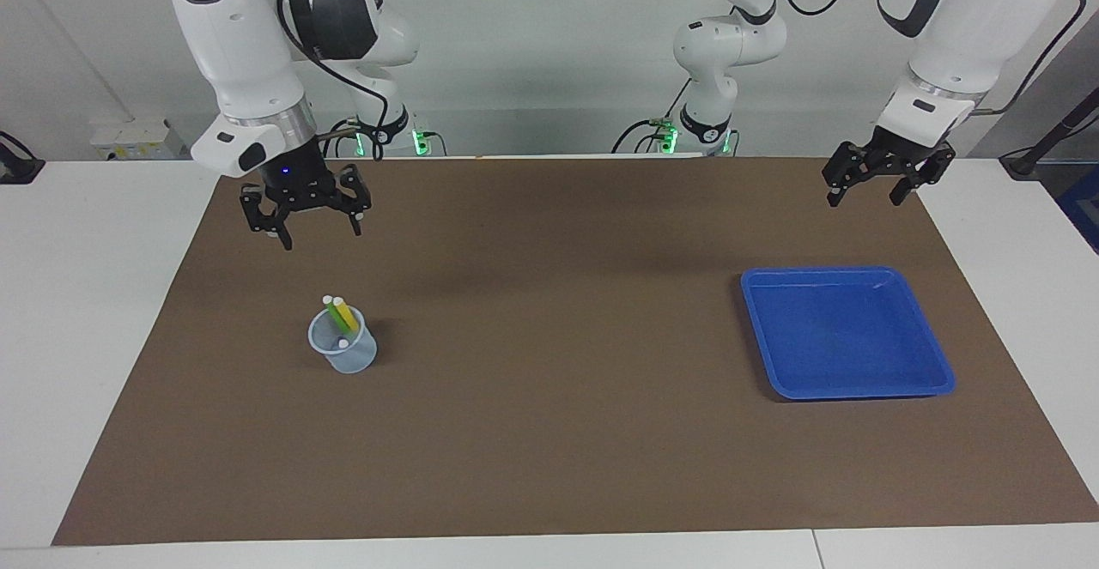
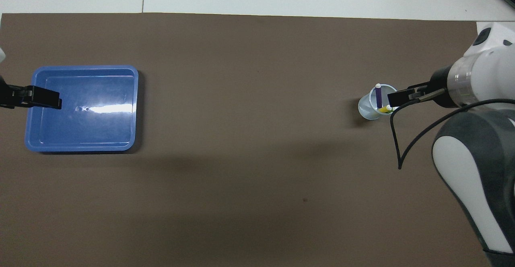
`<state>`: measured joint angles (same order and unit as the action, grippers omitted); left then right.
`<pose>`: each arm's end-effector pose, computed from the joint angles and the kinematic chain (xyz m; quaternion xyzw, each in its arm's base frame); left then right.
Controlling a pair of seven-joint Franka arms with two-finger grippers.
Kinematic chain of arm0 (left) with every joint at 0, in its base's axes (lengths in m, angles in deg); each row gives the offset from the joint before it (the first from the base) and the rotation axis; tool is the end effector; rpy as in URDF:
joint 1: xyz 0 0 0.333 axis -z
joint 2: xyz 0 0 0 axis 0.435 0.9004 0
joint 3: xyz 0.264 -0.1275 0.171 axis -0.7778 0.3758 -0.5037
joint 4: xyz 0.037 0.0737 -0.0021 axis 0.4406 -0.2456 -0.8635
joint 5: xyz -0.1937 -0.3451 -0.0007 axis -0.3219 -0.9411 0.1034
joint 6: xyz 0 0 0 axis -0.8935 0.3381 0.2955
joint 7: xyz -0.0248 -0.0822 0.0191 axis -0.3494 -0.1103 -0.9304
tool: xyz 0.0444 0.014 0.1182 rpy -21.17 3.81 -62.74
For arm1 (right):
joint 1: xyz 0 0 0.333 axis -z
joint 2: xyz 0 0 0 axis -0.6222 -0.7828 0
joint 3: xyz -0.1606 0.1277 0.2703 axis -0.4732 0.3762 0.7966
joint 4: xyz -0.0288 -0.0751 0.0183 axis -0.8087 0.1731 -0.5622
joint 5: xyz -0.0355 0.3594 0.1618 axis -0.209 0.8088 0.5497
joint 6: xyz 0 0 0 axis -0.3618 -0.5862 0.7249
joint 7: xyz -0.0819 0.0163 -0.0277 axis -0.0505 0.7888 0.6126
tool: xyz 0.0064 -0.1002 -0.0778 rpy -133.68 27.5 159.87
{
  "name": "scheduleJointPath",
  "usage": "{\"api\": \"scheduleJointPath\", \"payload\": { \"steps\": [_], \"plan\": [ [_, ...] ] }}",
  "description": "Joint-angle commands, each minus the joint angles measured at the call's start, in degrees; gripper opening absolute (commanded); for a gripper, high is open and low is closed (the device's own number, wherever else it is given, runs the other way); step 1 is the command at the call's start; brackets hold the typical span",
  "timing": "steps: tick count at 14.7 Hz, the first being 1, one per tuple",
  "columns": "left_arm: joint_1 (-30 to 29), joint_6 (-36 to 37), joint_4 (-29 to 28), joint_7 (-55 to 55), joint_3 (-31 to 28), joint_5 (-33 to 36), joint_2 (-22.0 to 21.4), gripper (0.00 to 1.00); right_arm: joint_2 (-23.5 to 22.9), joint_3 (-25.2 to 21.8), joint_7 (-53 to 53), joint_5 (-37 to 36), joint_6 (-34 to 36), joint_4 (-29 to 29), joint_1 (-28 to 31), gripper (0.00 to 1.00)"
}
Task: Right arm passes pens to left for tray arrangement
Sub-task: 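Lower the right gripper into the white cup toward the pens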
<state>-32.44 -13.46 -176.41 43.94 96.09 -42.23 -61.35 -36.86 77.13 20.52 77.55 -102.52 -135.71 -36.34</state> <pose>0.5587 -0.0105 0.6088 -0.9991 0.0346 -0.0243 0.0086 0.5805 0.0672 0.5584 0.9881 0.1285 0.0849 0.0013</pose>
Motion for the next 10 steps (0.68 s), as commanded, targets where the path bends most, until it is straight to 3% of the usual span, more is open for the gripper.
{"api": "scheduleJointPath", "payload": {
  "steps": [1, 10],
  "plan": [
    [-0.65, 1.21, -1.07, -0.31, 0.22, 1.11, -1.65, 1.0, 0.72, 0.26, 1.58, 1.1, -4.25, -4.7, 0.5, 1.0],
    [-3.02, 0.06, -0.72, -0.31, 0.13, 1.11, -2.0, 1.0, -4.02, 0.26, 1.5, 1.19, -6.9, -6.21, 0.77, 1.0]
  ]
}}
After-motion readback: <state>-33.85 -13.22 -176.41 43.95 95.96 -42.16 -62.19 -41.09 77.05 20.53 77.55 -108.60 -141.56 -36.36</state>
